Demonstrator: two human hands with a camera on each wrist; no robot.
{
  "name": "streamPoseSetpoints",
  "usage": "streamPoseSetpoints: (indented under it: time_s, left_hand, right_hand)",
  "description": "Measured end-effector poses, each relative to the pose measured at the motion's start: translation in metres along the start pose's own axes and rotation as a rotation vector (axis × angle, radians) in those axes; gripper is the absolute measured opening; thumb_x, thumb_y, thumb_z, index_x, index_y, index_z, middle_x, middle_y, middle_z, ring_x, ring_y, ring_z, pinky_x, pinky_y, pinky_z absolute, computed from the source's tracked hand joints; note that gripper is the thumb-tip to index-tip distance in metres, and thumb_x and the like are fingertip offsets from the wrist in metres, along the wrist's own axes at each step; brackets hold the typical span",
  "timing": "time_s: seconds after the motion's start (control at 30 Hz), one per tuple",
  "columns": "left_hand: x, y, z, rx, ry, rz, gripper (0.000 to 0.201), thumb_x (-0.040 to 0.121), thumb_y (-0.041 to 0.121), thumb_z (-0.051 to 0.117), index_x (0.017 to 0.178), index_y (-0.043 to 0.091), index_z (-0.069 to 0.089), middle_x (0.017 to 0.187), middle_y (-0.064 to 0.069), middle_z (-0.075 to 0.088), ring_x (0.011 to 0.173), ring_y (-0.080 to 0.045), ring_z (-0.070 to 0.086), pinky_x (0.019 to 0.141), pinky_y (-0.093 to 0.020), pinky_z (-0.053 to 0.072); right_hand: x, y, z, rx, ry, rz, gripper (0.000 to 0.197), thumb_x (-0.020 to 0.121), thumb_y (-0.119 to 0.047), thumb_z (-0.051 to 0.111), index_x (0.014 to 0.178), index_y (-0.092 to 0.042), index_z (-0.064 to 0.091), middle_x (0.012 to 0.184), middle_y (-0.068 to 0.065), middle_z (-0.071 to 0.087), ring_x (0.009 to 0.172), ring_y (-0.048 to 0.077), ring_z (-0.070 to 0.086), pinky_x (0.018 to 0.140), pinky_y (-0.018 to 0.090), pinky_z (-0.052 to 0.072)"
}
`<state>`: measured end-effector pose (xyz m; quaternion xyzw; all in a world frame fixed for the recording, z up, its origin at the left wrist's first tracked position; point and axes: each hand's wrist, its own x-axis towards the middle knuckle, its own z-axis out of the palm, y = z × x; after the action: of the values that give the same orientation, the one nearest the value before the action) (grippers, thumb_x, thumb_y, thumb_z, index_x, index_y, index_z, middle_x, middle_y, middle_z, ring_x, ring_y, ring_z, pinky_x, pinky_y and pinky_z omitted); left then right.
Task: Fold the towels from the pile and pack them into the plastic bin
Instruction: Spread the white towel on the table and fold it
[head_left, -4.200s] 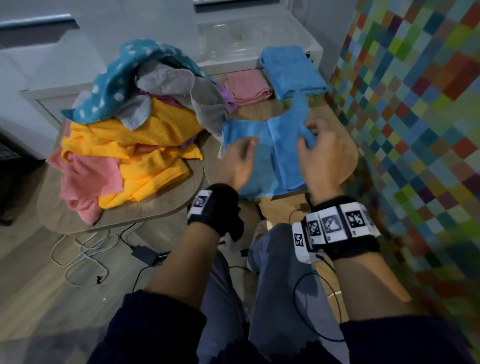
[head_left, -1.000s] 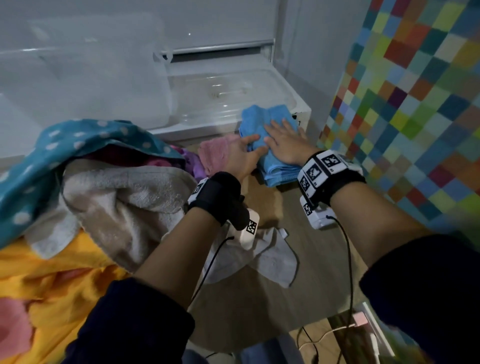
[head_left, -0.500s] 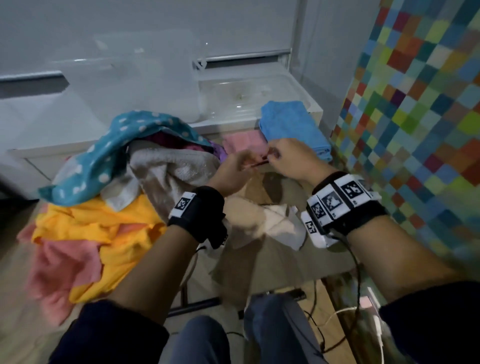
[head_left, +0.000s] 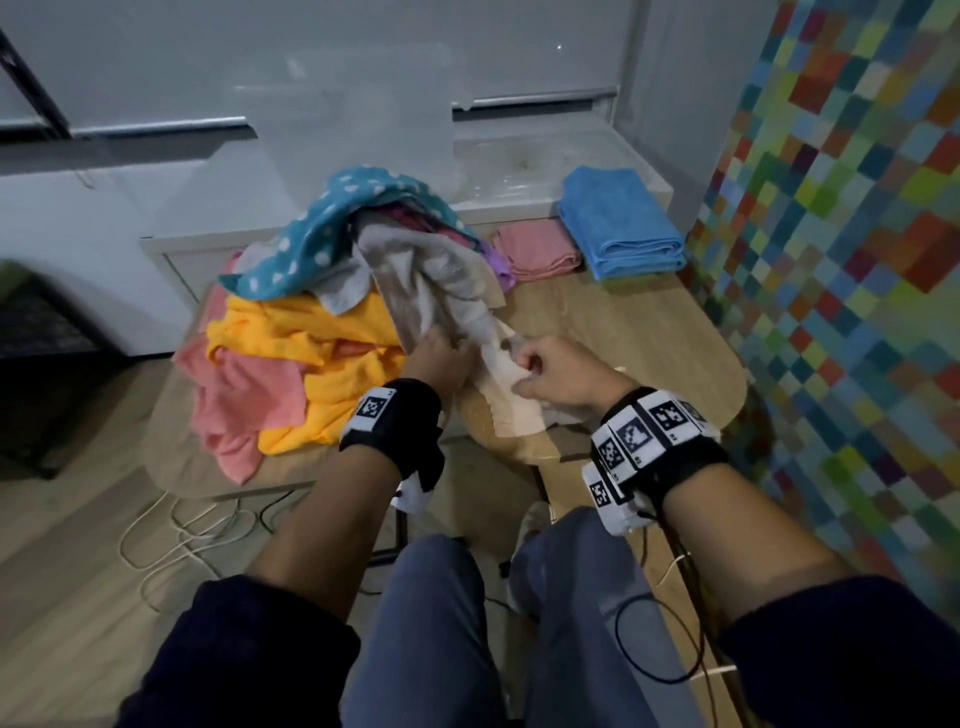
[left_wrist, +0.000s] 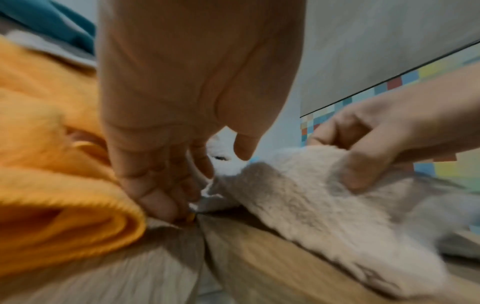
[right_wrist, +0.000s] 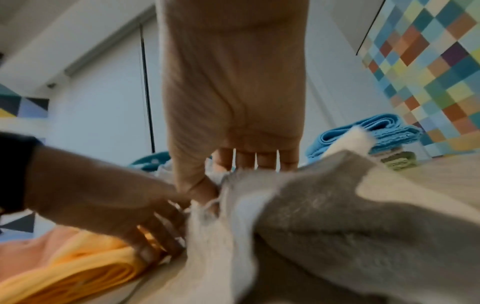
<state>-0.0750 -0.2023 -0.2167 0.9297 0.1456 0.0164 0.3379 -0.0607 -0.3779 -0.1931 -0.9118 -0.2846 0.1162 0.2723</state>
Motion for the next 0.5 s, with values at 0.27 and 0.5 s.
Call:
streamPoseSetpoints:
  time_s: [0.27, 0.5]
  left_hand:
    - [-0.024, 0.001, 0.001, -0.443, 0.349, -0.164, 0.067, 0.084, 0.012, 0.063, 0.135, -0.005, 0.022, 0.139, -0.028, 0.022, 0.128, -0.036, 0.03, 0.095, -0.026, 0.025]
    - [-0.041, -0.014, 0.002, -0.526, 0.423, -0.167, 0.055, 0.076, -0.009, 0.054, 0.127, -0.004, 0.033, 0.131, -0.027, 0.03, 0.121, -0.036, 0.034, 0.085, -0.018, 0.029]
  right_hand:
    - [-0.031, -0.026, 0.011, 0.003, -0.326, 0.096, 0.032, 0.082, -0.005, 0.054, 0.053, -0.018, 0.054, 0.056, -0.002, 0.049, 0.051, 0.009, 0.041, 0.05, 0.02, 0.034]
    - [0.007, -0.009, 0.019, 0.007, 0.217, 0.111, 0.015, 0.087, -0.008, 0.051, 0.088, 0.0, 0.064, 0.093, 0.017, 0.067, 0.087, 0.029, 0.061, 0.079, 0.037, 0.05]
